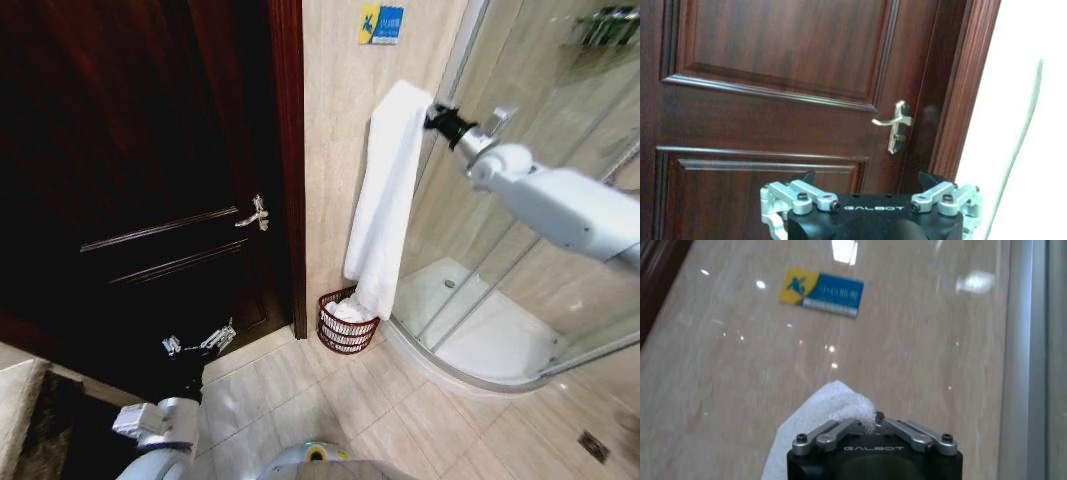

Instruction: Discard the used towel into the hamper.

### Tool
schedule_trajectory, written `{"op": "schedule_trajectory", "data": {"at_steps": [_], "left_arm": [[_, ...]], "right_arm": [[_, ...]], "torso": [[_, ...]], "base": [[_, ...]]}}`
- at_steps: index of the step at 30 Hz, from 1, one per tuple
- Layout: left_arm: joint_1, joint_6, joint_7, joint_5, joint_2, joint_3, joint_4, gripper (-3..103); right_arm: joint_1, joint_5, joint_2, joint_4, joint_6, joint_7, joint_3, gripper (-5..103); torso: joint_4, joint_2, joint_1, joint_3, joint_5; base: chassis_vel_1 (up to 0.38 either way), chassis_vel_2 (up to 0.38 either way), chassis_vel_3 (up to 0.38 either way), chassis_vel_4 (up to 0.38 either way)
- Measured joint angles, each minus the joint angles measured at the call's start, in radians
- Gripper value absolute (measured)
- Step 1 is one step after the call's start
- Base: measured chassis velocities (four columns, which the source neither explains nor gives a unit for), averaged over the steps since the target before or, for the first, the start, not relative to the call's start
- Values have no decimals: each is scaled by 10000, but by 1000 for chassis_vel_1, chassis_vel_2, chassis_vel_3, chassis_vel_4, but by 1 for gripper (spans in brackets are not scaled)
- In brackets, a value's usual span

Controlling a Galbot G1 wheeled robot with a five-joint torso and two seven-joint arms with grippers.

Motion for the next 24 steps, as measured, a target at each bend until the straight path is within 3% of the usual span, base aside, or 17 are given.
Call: {"op": "schedule_trajectory", "data": {"at_steps": [11,14,24], "left_arm": [[0,0,0,0,1,0,0,100],[0,0,0,0,0,0,0,100],[0,0,0,0,0,0,0,100]], "right_arm": [[-2523,-926,393,1209,-64,714,1737,2],[-2768,-741,709,1700,269,1267,1086,2],[-2759,-180,691,1416,718,1415,-289,2]], "torso": [[-1,0,-2,0,10],[-1,0,-3,-1,2],[0,0,-2,-1,6]], "base": [[0,0,0,0],[0,0,0,0],[0,0,0,0]]}}
